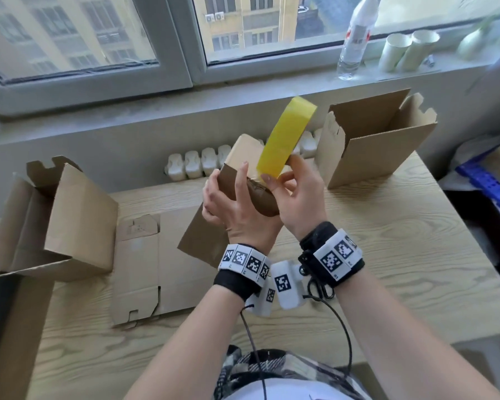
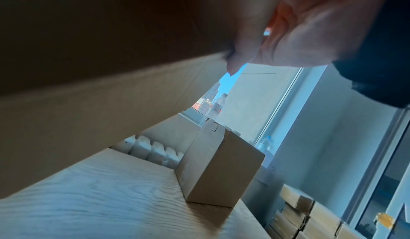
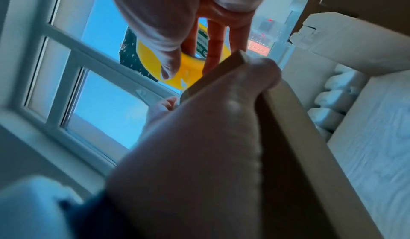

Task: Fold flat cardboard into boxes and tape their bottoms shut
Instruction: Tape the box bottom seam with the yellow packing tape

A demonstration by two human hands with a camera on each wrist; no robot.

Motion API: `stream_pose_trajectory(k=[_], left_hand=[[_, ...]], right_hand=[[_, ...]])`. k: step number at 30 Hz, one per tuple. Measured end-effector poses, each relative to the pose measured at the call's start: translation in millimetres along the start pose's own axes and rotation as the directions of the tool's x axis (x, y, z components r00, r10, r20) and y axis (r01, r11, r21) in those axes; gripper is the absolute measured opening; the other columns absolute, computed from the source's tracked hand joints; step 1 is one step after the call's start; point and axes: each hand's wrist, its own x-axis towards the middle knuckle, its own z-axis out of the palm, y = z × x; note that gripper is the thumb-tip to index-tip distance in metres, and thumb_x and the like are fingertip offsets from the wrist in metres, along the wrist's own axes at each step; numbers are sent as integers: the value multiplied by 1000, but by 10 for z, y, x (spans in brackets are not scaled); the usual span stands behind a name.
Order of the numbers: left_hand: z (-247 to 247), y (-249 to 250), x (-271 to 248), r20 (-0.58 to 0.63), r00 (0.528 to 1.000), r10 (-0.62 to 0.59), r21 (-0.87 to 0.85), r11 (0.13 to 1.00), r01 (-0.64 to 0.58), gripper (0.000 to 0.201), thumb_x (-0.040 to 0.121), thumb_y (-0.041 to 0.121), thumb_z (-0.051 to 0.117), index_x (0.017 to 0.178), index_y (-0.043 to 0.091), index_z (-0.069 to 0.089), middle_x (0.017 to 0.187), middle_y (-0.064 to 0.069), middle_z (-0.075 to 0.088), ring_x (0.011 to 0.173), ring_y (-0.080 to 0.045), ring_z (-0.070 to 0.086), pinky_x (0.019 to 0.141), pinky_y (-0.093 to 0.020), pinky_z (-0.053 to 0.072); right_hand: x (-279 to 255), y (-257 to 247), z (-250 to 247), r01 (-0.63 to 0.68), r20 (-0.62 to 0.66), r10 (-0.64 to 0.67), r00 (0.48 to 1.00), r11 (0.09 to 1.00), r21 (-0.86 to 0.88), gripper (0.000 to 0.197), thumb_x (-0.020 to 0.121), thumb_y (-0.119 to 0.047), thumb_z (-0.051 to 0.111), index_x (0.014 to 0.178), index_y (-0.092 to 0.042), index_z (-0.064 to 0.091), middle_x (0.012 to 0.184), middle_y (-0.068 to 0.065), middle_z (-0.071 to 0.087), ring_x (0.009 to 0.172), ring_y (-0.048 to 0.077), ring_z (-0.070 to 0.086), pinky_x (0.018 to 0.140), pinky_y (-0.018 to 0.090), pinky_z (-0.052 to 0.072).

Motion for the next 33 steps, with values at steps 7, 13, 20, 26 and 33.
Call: stream_pose_trajectory(k=[7,13,20,26,33], left_hand=[[-14,152,4,-160,986,-47,-282,960,0,75,69,61,62,132,28,38,144,-16,27,129,-28,31,104,-55,34],[137,-69,-116,35,983,-178,-309,934,180,76,64,56,62,126,30,27,145,-11,16,122,-8,13,101,-32,27],[186,-616,-487,240,966,-96,-117,985,127,86,56,57,67,122,23,25,137,-19,20,125,-25,23,105,-47,39],[-31,-1011,-253,327,849,414,-33,903,-428,56,75,52,62,115,19,41,153,-9,30,143,-32,24,117,-54,22],[-19,-1034,106,474,668,574,-205,809,-551,37,80,24,76,106,2,63,138,-14,57,140,-30,40,118,-49,28]], right_hand=[[65,-318,-92,303,20,-303,953,946,-115,24,91,-20,67,109,-4,61,89,-6,60,72,18,57,65,36,53],[-36,-101,2,255,189,-230,955,959,-125,26,87,-4,67,109,-15,60,89,-14,57,74,3,51,69,11,42],[-400,312,150,-66,267,90,959,993,-96,21,84,-13,74,101,-20,65,69,2,62,64,16,56,60,18,47],[-480,378,100,-80,249,100,963,993,-90,28,83,-6,73,100,-25,64,73,-9,62,68,10,58,64,17,48],[-531,438,18,-45,161,74,984,983,-176,31,79,-1,72,101,-20,63,77,-9,64,69,-1,59,67,10,44]])
